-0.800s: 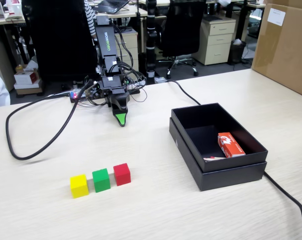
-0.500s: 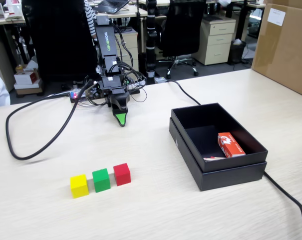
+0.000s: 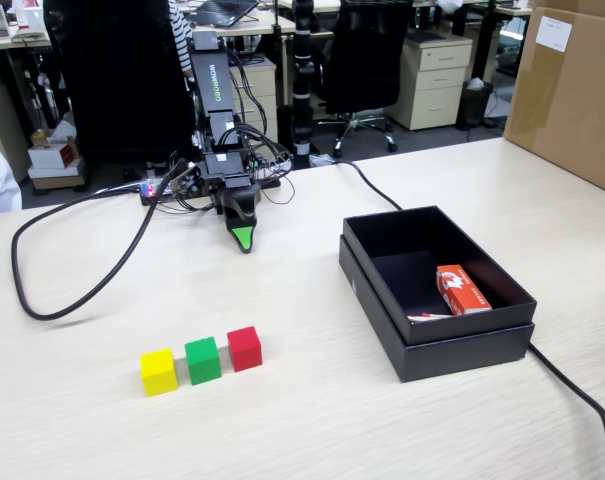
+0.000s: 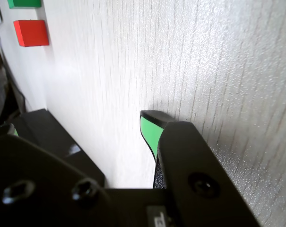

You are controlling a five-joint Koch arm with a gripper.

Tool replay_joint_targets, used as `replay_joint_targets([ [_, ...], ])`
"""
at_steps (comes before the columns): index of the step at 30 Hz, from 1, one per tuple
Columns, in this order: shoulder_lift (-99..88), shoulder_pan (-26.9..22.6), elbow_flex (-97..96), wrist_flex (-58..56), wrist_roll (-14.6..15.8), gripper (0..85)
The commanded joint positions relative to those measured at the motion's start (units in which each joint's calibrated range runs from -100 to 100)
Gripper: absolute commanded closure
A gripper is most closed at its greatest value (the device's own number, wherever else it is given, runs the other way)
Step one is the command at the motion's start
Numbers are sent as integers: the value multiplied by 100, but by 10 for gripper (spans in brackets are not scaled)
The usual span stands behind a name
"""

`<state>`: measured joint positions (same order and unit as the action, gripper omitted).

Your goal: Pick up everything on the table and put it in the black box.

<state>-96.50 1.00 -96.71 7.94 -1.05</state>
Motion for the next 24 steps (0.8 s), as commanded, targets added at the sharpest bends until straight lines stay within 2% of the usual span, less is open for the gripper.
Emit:
replay_joint_targets([
  [1,52,0,-57,-133,10,355],
  [11,29,-29,215,-262,10,367],
  [24,867,112,3688,-3658,39,378],
])
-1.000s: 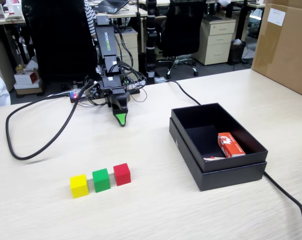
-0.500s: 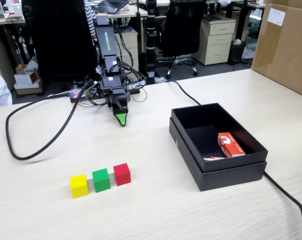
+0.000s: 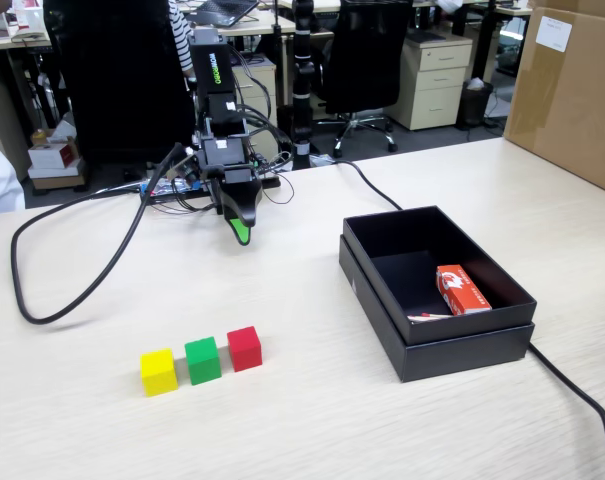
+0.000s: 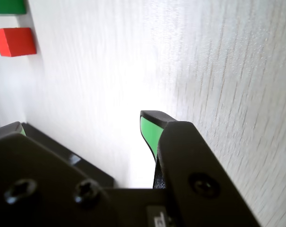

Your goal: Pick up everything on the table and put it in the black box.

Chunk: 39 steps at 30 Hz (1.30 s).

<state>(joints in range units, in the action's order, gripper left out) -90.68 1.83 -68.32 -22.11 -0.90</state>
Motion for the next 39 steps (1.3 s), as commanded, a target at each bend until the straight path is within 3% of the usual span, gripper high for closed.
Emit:
replay_joint_targets([
  [1,445,49,1112,-852,24,378],
  [14,3933,703,5391,-2995,-88,382],
  [23,6549,1079,7667,-3038,-557,383],
  [39,10164,1187,10151,-3046,-904,382],
])
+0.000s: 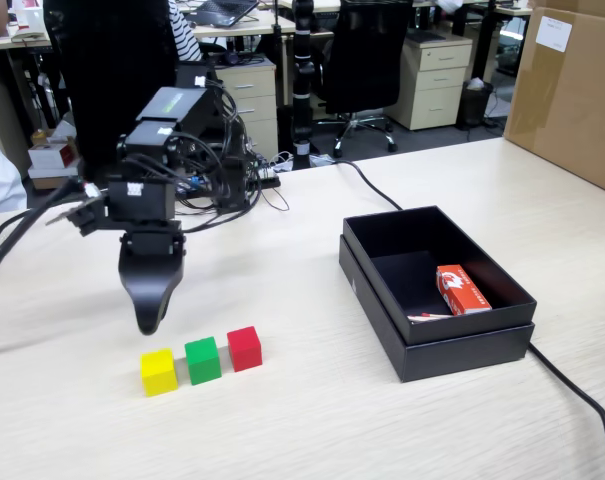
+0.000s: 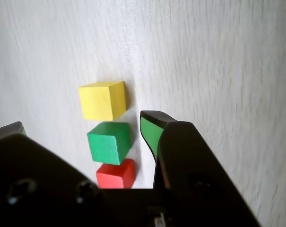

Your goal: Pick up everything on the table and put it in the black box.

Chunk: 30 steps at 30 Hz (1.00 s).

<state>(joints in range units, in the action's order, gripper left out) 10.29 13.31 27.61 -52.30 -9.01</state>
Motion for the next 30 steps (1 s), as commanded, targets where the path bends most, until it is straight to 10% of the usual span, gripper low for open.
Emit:
replay_joint_targets([
  [1,239,39,666,-18,-93,382],
  [30,2258,5,2062,-510,-112,447],
])
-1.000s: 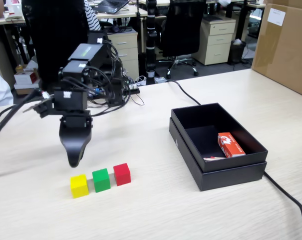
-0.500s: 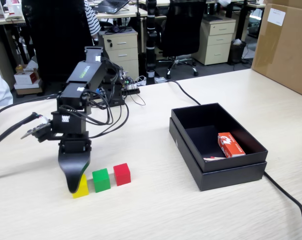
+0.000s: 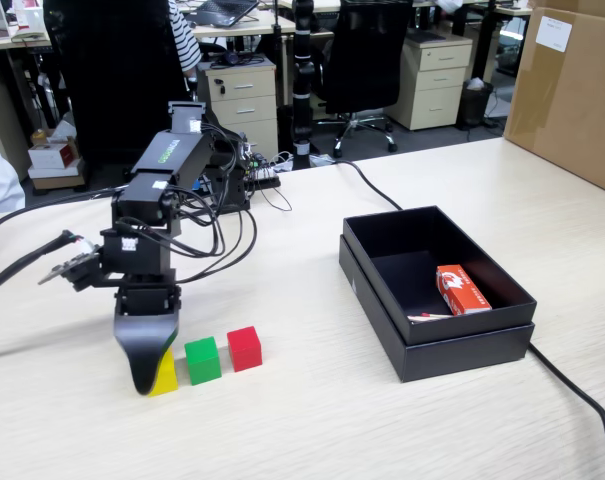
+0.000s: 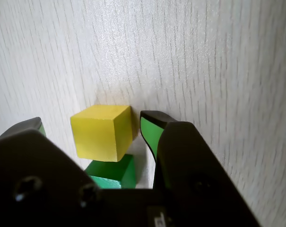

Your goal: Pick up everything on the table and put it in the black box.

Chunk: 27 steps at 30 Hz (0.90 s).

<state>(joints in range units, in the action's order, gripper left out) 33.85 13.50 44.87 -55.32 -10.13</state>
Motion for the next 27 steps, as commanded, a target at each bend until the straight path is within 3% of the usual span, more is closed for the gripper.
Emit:
replay_joint_targets([
  [1,-109,-15,337,-217,0,527],
  [5,-109,-10,346,-217,0,638],
  [9,-109,10,445,-217,5,846],
  [15,-1325,117,273,-718,5,846],
  [20,-3965,49,-969,-1418,73,846],
  [21,-5261,-147,-1885,-1427,161,846],
  [24,-6569,-484,-2773,-1427,337,846],
  [27,-7820,-1162,-3634,-1427,752,846],
])
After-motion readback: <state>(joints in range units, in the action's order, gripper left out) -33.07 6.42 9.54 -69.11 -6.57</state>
